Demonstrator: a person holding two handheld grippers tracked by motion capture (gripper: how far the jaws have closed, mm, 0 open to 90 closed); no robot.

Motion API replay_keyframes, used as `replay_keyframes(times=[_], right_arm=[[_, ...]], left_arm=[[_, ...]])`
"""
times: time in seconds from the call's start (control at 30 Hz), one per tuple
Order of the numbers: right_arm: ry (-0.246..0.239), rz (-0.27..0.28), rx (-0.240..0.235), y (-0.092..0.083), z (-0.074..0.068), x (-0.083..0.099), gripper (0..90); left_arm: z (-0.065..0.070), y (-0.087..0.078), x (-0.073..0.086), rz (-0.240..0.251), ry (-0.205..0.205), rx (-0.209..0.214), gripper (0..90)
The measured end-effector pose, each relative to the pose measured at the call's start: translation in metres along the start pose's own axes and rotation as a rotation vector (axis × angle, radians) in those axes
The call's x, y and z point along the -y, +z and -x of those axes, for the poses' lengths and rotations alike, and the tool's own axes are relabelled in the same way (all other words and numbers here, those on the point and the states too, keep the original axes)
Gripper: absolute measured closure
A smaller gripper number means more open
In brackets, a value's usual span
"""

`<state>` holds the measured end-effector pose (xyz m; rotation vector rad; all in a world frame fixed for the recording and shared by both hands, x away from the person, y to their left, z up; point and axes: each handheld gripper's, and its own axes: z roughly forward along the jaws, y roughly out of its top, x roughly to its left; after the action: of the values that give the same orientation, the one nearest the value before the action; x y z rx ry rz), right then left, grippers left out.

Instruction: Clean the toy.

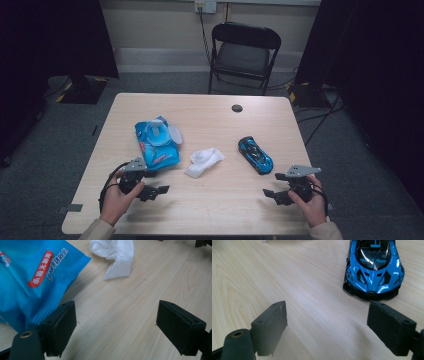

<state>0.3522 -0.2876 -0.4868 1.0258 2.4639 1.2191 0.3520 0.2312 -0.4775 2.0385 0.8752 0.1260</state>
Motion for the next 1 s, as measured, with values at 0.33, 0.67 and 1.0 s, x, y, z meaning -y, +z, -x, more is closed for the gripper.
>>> replay_keyframes(times=[0.33,0.67,1.0], right_arm=[[0.000,-0.002,0.008,-0.006,0.002,0.009,15.6],[0.005,-0.018,0.015,-0.007,0.004,0.014,15.7],[-0.003,-0.037,0.018,-0.007,0.005,0.018,15.7]], left_arm=[[-0.006,-0.007,0.007,0.002,-0.006,-0.012,16.1],[-0.010,-0.015,0.016,-0.004,-0.016,-0.017,16.2],[-0.014,-0.023,0.025,-0.009,-0.023,-0.033,16.2]])
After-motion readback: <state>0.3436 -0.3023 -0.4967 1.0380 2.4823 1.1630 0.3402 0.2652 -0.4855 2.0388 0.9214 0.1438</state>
